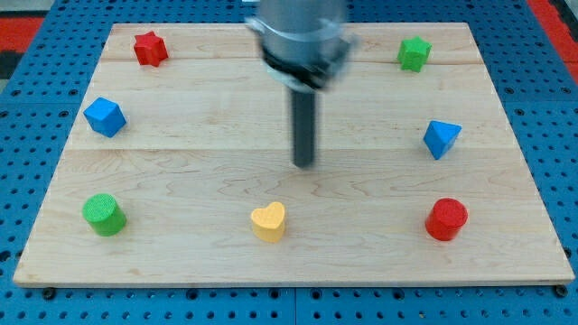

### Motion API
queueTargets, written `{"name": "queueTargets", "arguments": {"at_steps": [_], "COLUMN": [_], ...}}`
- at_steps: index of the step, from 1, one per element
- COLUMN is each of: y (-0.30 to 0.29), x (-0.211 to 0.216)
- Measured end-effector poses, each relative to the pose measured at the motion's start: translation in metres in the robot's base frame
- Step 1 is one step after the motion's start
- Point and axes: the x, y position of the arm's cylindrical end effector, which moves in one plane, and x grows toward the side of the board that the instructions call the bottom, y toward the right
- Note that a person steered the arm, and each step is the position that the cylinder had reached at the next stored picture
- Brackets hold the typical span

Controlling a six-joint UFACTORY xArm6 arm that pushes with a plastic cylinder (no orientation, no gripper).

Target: Push the yellow heart parallel to the blue cube

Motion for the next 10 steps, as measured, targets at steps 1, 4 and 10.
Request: {"name": "queueTargets", "arguments": {"at_steps": [1, 4, 10], "y": [0.038, -0.084, -0.167], "x": [0.052, -0.005, -0.022]}}
